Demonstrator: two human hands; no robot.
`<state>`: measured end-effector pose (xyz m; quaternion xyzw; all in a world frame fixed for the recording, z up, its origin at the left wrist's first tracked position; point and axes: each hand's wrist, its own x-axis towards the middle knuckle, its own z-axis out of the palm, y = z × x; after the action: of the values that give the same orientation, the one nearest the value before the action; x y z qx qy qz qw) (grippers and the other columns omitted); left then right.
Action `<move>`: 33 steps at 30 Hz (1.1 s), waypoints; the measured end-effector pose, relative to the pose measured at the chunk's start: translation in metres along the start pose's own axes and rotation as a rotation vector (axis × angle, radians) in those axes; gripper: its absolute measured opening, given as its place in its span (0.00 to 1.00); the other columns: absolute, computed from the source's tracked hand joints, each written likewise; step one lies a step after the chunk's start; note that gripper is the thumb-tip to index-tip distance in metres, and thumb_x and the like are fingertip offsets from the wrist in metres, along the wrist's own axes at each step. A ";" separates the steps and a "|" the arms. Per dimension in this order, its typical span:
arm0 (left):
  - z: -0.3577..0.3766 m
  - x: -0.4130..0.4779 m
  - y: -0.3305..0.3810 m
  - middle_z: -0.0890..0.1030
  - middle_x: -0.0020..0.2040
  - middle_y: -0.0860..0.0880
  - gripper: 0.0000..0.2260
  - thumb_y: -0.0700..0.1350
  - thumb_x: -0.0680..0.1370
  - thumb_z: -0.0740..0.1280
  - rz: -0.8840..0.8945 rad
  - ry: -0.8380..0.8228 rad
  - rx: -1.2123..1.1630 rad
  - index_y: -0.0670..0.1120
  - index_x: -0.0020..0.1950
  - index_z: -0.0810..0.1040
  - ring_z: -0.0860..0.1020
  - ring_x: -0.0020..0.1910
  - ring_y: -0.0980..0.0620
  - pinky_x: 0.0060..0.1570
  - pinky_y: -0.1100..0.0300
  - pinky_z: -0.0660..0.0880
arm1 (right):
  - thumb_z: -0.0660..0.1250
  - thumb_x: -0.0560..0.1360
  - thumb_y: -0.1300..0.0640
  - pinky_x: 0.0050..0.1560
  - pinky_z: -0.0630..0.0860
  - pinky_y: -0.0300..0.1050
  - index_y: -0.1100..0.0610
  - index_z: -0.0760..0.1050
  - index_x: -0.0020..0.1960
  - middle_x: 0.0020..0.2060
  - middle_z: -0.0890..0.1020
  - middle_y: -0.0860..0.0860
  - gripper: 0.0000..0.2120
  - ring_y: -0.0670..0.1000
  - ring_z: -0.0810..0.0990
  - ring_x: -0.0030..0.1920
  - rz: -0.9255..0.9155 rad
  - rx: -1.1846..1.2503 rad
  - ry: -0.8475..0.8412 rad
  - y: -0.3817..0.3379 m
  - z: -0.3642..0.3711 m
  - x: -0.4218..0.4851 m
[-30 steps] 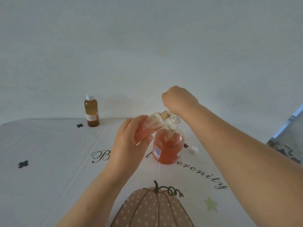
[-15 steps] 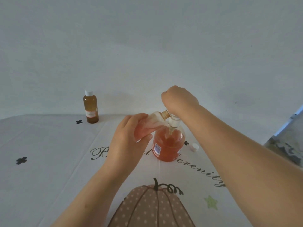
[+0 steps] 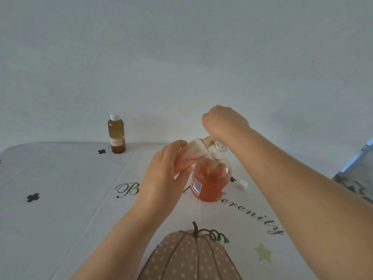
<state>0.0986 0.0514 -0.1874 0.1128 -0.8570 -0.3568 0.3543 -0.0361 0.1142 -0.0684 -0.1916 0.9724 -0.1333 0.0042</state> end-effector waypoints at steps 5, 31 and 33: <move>0.000 -0.001 -0.004 0.75 0.59 0.56 0.22 0.47 0.76 0.69 0.042 -0.027 0.091 0.50 0.70 0.69 0.71 0.58 0.58 0.56 0.67 0.67 | 0.56 0.74 0.64 0.30 0.60 0.41 0.58 0.64 0.32 0.28 0.70 0.52 0.12 0.52 0.66 0.28 -0.010 0.015 -0.017 0.003 0.008 0.002; 0.000 -0.001 -0.002 0.76 0.58 0.54 0.23 0.45 0.74 0.71 0.036 0.065 0.212 0.51 0.68 0.70 0.73 0.56 0.52 0.47 0.62 0.67 | 0.56 0.74 0.64 0.31 0.61 0.41 0.58 0.66 0.33 0.27 0.71 0.51 0.12 0.52 0.67 0.27 0.009 0.018 -0.010 0.002 0.010 0.002; 0.000 -0.001 -0.002 0.76 0.58 0.54 0.23 0.45 0.74 0.71 0.037 0.063 0.215 0.51 0.68 0.70 0.73 0.56 0.52 0.47 0.62 0.67 | 0.56 0.74 0.64 0.31 0.62 0.41 0.58 0.66 0.33 0.27 0.71 0.51 0.11 0.52 0.67 0.27 0.014 0.023 -0.014 0.002 0.009 0.002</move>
<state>0.0992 0.0510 -0.1894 0.1455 -0.8807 -0.2525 0.3735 -0.0380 0.1130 -0.0775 -0.1856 0.9721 -0.1430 0.0143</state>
